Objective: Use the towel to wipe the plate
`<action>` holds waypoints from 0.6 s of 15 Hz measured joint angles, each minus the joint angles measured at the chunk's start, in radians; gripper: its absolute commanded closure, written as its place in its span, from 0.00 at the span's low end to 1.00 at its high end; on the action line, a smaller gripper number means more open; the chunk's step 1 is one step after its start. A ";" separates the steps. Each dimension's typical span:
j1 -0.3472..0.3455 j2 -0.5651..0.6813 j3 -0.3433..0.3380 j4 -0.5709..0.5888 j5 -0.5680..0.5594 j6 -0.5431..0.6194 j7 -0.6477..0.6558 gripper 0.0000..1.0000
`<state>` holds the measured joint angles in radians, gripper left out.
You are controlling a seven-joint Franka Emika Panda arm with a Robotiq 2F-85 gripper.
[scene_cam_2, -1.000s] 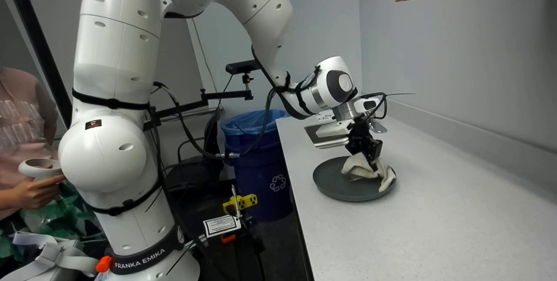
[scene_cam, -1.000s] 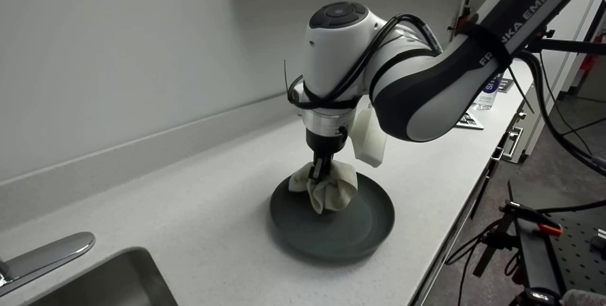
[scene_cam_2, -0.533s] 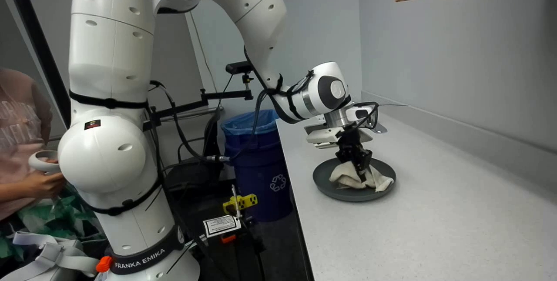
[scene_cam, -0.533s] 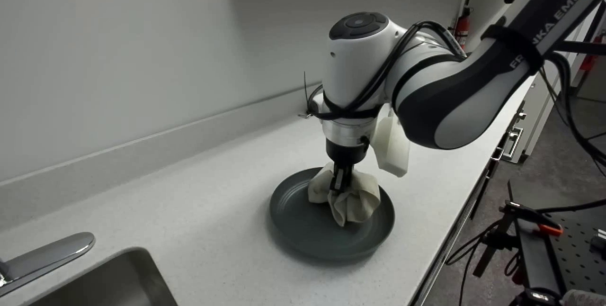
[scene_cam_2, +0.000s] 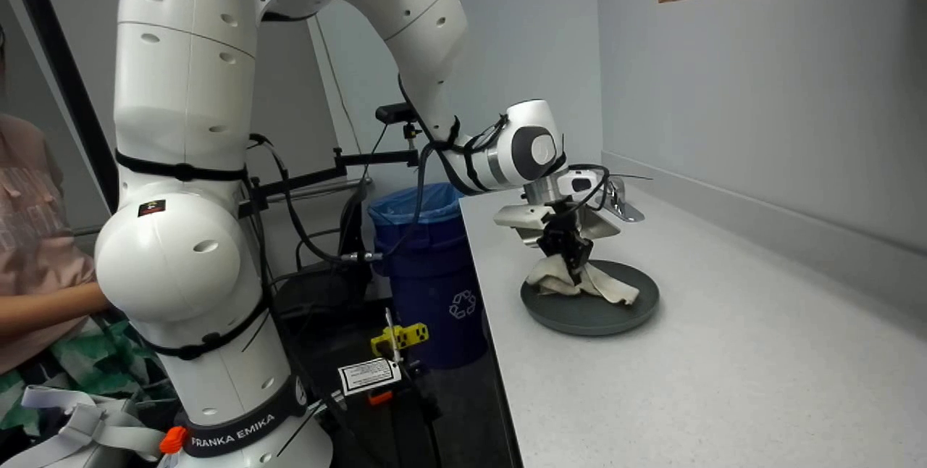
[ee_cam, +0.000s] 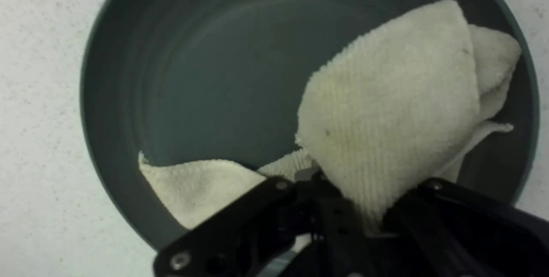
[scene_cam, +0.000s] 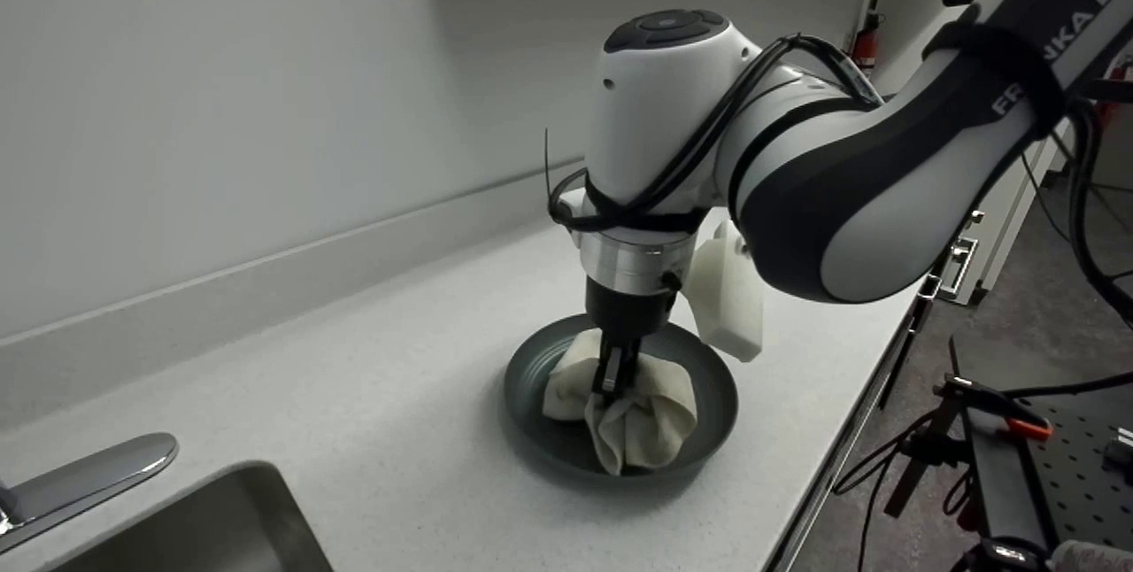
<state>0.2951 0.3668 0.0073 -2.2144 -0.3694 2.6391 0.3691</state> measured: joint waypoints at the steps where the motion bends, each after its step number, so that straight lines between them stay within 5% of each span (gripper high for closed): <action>1: 0.000 0.005 0.005 0.016 0.011 0.012 -0.007 0.97; 9: 0.004 0.049 -0.055 0.097 -0.051 0.034 -0.011 0.97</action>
<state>0.2991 0.4155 -0.0474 -2.1174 -0.4206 2.6727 0.3586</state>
